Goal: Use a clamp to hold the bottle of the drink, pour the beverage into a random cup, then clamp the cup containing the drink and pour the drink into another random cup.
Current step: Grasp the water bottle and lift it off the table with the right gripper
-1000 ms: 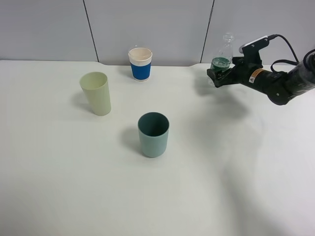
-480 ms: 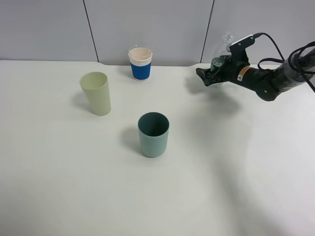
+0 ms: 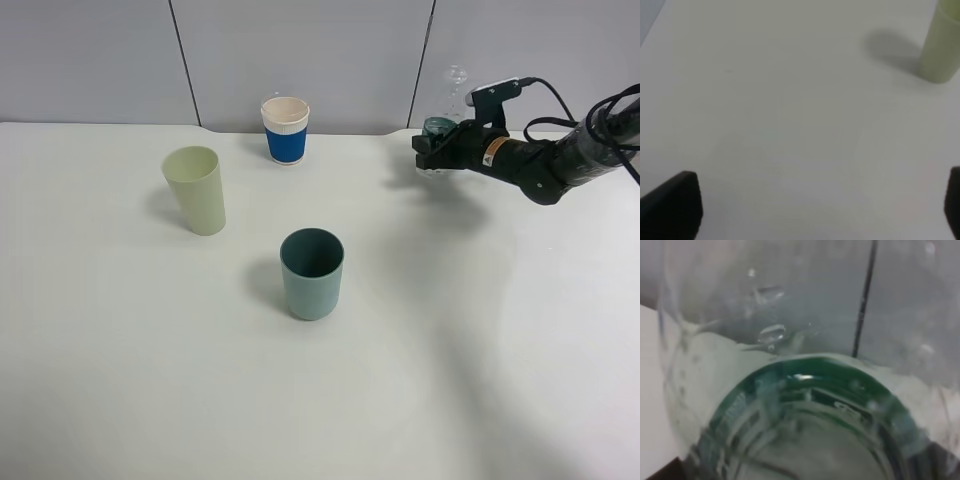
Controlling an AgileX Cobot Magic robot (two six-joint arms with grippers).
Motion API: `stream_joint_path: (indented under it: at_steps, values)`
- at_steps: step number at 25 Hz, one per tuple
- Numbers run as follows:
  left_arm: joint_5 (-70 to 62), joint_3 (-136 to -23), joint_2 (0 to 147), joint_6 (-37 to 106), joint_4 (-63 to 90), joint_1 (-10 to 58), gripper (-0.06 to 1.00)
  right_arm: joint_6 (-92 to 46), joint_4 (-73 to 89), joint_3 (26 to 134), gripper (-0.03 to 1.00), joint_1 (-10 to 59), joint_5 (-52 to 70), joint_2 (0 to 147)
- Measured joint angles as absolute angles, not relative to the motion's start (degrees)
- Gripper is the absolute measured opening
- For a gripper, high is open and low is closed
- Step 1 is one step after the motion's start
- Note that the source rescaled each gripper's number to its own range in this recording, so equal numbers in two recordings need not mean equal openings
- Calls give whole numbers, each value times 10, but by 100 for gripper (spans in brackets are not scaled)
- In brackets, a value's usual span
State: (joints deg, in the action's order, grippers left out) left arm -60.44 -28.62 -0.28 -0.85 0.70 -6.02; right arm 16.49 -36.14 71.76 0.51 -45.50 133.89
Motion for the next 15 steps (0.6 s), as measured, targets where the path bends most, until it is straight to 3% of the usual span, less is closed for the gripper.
stream_joint_path:
  at_steps: [7, 15]
  values:
    - [-604, -286, -3, -9, 7, -60, 96, 178, -376, 718, 6, 5, -457, 1338]
    - [-604, -286, -3, -9, 7, -60, 96, 238, -499, 718, 6, 16, -442, 1316]
